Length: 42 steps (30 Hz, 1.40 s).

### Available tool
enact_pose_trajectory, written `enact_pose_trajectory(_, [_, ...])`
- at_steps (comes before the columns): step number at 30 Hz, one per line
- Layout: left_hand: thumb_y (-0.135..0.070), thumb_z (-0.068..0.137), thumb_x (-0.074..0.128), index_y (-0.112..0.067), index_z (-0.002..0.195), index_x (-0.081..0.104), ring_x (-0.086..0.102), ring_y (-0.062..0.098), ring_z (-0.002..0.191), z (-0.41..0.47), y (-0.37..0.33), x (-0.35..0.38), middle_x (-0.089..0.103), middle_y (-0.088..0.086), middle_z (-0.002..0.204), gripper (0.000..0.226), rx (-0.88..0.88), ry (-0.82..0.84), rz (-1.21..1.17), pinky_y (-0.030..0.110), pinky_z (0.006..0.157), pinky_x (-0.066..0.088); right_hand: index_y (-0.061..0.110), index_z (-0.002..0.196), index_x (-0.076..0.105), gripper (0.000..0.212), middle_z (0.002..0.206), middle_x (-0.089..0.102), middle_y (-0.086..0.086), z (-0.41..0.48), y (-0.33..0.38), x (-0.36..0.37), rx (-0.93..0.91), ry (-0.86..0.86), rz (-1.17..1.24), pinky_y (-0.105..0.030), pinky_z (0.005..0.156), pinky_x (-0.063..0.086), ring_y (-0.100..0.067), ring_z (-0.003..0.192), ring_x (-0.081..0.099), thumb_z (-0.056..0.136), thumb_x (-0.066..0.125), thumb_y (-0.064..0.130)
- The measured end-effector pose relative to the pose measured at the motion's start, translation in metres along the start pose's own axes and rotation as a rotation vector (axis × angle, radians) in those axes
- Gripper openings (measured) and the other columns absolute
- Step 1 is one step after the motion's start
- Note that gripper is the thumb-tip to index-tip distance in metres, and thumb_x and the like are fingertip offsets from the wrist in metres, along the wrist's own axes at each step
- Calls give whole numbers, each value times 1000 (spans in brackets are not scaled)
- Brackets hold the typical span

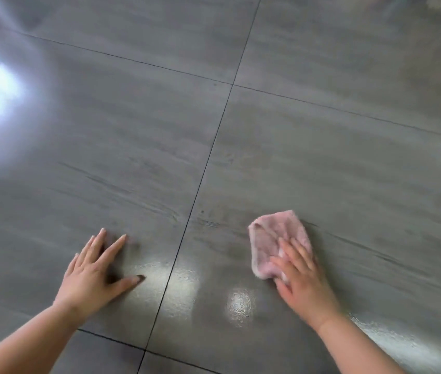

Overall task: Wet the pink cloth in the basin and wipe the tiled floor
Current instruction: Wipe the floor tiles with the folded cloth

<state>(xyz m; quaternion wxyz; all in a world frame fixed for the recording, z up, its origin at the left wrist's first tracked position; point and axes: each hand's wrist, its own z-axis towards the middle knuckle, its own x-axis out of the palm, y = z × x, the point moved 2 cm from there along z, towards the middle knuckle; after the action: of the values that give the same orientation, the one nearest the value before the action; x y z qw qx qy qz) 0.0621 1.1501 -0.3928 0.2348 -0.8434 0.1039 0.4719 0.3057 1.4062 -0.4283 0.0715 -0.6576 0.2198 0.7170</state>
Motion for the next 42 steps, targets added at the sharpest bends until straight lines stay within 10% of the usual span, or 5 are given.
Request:
enact_pose_trajectory(8, [-72, 53, 31, -33, 143, 14, -11, 18, 144, 0, 80, -5, -3, 5, 158, 100, -313, -105, -99, 44, 115, -8, -7, 118, 53, 65, 142, 36, -29, 53, -41, -9, 841, -121, 49, -40, 111, 10, -39, 137, 23, 69, 34, 32])
enact_pose_trajectory(16, [-65, 80, 42, -35, 143, -5, -23, 18, 142, 3, 84, -9, -18, 2, 155, 84, -342, 0, -54, 47, 114, -12, 14, 99, 61, 46, 122, 62, -18, 163, 150, 37, 182, 42, 75, -55, 86, 48, -41, 118, 50, 57, 58, 31])
enact_pose_trajectory(21, [-82, 38, 19, -36, 142, -10, -30, 11, 138, 2, 84, -15, -23, 0, 154, 116, -329, 55, -106, 46, 112, -18, 25, 103, 54, 31, 135, 55, -4, 168, 203, 44, -449, 161, -4, -50, 87, 50, -27, 131, 37, 72, 57, 30])
enact_pose_trajectory(31, [-80, 32, 11, -22, 121, -35, -37, 3, 121, 5, 90, -13, -37, -15, 128, 115, -292, 87, -64, 46, 110, -22, -5, 108, 63, 65, 131, 48, -33, 173, 72, 23, 507, -140, 105, -56, 104, 28, -51, 124, 37, 72, 27, 36])
enact_pose_trajectory(42, [-80, 31, 12, -18, 120, -34, -35, 4, 122, 2, 87, -19, -35, -15, 130, 118, -291, 103, -59, 48, 113, -17, 36, 99, 43, 34, 128, 38, 8, 121, 207, 58, -608, 10, 48, -36, 83, 53, -19, 135, 23, 65, 38, 39])
